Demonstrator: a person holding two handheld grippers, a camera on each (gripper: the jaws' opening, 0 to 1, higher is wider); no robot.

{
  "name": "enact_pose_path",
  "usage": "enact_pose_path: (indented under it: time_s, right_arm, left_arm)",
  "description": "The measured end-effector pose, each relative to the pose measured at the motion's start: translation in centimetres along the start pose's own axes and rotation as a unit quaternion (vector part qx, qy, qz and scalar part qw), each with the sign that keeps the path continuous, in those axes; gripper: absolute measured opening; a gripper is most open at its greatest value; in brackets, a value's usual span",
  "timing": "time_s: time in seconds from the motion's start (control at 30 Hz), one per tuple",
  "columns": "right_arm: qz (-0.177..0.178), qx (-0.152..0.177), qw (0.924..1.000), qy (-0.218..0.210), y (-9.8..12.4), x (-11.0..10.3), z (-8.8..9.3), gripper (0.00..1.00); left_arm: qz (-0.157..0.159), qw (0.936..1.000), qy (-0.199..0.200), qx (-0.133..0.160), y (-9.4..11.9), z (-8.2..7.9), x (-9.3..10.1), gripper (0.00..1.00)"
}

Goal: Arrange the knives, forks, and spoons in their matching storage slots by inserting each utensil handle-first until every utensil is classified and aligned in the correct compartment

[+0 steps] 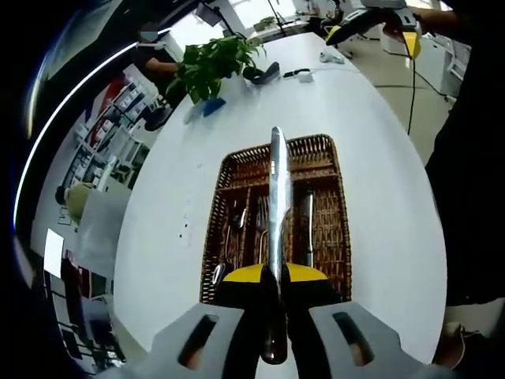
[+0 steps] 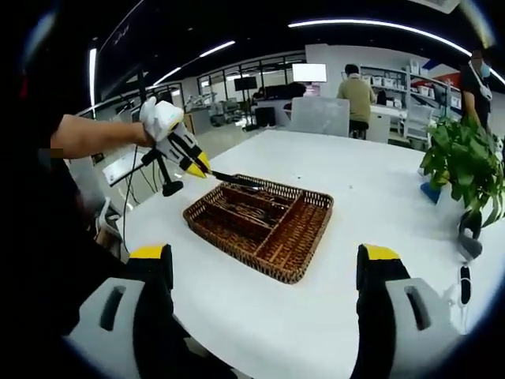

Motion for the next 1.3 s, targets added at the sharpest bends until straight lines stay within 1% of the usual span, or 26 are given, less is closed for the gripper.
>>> enact_pose_path:
  time_s: [0.07,0.17,0.37,0.47,0.6,0.7,0.77,0.9,1.17,1.2,1.27,1.3]
  right_arm:
    - [0.001,0.001,1.0000,0.000,0.0,0.0,-0.1,1.00]
    - [0.003,0.007,0.9999,0.010,0.0,0.1,-0.2,1.00]
    - [-0.001,0.003,0.9999,0.012,-0.1,0.1,-0.2,1.00]
    - [-0.002,-0.001,1.0000,-0.001,-0.1,0.2,-0.2,1.00]
    - [-0.005,0.004,1.0000,-0.006,-0.1,0.1,-0.3,1.00]
    - [-0.007,0.016,0.9998,0.007,-0.2,0.1,-0.7,1.00]
    - [-0.007,0.011,0.9999,0.008,-0.3,0.0,-0.7,1.00]
    - [-0.007,0.011,0.9998,0.016,-0.4,-0.1,-0.8,1.00]
    - [-0.005,0.019,0.9995,0.023,-0.6,0.1,-1.1,0.99]
    - [-0.007,0.016,0.9994,0.029,-0.6,0.0,-1.0,0.99]
    - [-0.005,0.016,0.9984,0.054,-0.6,0.0,-0.9,0.95]
    - [-0.004,0.015,0.9982,0.058,-0.6,-0.1,-0.9,0.95]
  left_arm:
    - [0.000,1.0000,0.000,0.001,0.0,0.0,0.0,0.06]
    - [0.000,1.0000,-0.001,0.000,0.0,0.0,0.0,0.06]
    - [0.000,1.0000,-0.001,-0.001,-0.1,0.0,0.0,0.06]
    - [-0.001,1.0000,-0.001,-0.002,-0.2,0.2,0.1,0.06]
    - [-0.002,1.0000,-0.001,-0.003,-0.4,0.3,0.2,0.06]
    - [-0.002,1.0000,0.001,-0.003,-0.5,0.4,0.3,0.06]
    - [-0.002,1.0000,0.001,-0.004,-0.6,0.5,0.3,0.06]
    - [0.000,1.0000,0.002,-0.004,-0.8,0.7,0.4,0.06]
    - [0.001,1.0000,0.006,-0.006,-1.3,1.1,0.8,0.06]
    - [0.002,1.0000,0.006,-0.007,-1.3,1.2,0.8,0.06]
    - [0.005,0.9999,0.006,-0.008,-1.5,1.3,1.0,0.06]
    - [0.006,0.9999,0.006,-0.008,-1.6,1.3,1.1,0.06]
Point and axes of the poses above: the point that each gripper's makers call its tool centre point, and the gripper's own axes: y roughly backward along the fingers, x roughly to its right, z roughly out of its underside, the point moved 5 cm from there along y, roughly backward along the fingers, and after that the axes turned 5 degrees about -z, right-handed, at the moved point
